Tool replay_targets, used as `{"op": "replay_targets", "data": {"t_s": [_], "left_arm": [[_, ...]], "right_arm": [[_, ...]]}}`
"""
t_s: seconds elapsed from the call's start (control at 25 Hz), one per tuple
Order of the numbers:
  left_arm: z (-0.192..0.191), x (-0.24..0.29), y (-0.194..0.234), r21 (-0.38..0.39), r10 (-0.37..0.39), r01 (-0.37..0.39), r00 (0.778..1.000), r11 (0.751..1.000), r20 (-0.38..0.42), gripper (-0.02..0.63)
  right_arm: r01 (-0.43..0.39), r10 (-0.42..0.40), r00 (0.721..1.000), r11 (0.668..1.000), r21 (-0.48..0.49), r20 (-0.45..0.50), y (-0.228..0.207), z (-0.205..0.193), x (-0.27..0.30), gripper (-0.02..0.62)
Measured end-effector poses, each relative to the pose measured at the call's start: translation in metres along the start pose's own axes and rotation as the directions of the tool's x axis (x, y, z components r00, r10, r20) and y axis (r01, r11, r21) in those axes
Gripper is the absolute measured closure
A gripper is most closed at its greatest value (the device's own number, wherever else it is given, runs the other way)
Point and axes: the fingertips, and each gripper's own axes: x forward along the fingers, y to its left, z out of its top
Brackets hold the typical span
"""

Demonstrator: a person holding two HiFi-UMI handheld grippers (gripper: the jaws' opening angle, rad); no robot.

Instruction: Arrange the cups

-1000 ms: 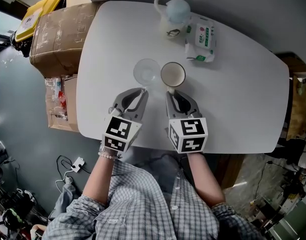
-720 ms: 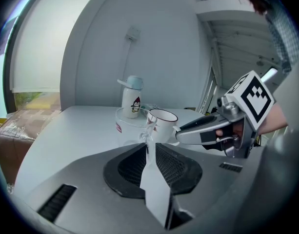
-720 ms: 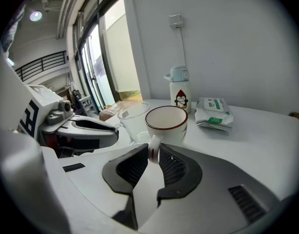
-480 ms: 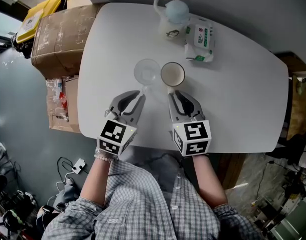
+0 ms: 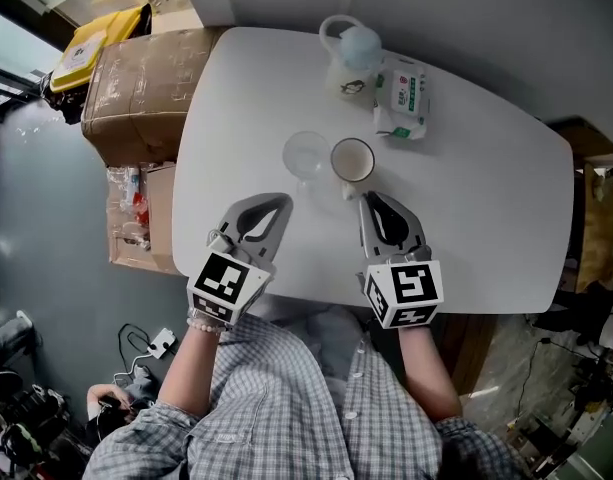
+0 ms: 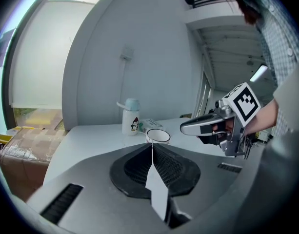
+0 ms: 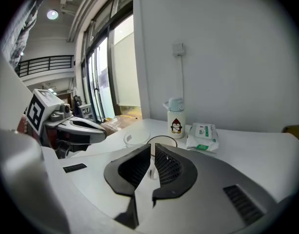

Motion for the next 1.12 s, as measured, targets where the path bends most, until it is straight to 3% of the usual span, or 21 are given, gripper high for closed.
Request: {"op": "replay_targets", "data": {"t_s": [0.36,0.6,0.84,1.12], "left_arm": [[0.034,-0.020,-0.017,0.074,-0.019,0.016,0.999,0.997,0.050,0.594],[0.059,-0.034,-0.021,0.105,-0.011,0.001,0.995,0.994,0.099,0.594],[0.076,-0.050,-0.018,0.091,0.026,-0.041,0.988,0.995,0.155,0.594],[0.075,-0.053,-0.010,0.099,0.052,-0.069,0.986,0.993,0.161,0.594]], "right_arm": [[-0.019,0.018,0.995,1.000,0.003,0.094,0.009,0.033,-0.023,0.559],[-0.039,0.045,0.991,0.998,-0.050,0.130,0.016,0.052,-0.031,0.560],[-0.052,0.061,0.985,0.997,-0.057,0.161,0.019,0.069,-0.038,0.560],[-0.066,0.079,0.984,0.994,-0.085,0.157,0.022,0.074,-0.038,0.561]]}}
